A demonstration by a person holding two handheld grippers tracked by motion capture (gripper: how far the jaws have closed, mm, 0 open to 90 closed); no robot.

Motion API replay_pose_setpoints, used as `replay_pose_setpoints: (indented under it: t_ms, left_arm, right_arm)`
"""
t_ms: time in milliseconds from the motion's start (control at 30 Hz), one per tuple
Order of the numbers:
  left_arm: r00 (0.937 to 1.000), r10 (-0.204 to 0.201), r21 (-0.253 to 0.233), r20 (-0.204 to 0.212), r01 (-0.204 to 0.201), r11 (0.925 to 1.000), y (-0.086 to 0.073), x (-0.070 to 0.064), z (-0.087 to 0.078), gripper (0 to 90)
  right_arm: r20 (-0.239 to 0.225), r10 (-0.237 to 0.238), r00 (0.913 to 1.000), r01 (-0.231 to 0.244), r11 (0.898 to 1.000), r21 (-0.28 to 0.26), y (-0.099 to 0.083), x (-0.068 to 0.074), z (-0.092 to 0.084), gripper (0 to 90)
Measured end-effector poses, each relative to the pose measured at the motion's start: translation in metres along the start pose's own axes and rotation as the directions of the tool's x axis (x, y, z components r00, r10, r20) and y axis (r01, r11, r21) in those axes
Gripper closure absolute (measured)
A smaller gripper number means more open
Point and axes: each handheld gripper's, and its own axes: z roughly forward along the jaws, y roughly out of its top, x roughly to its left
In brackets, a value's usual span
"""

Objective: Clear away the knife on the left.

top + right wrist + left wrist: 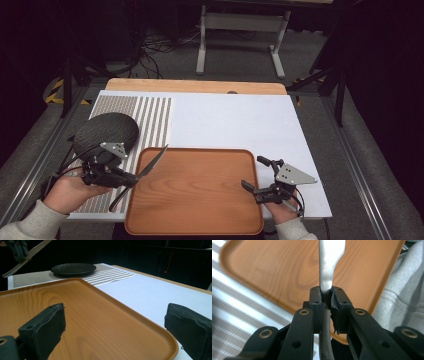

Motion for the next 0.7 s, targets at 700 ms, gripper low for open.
replay_pose_setpoints:
  t_ms: [700]
  left_arm:
    - [1.0,-0.002,0.008,-0.008,0.002,1.0,0.02,-0.019,0.038,80.1]
  right_arm:
    - [-0.006,0.013,0.9999,-0.013,1.0,-0.006,0.0,-0.002,-0.001,3.8]
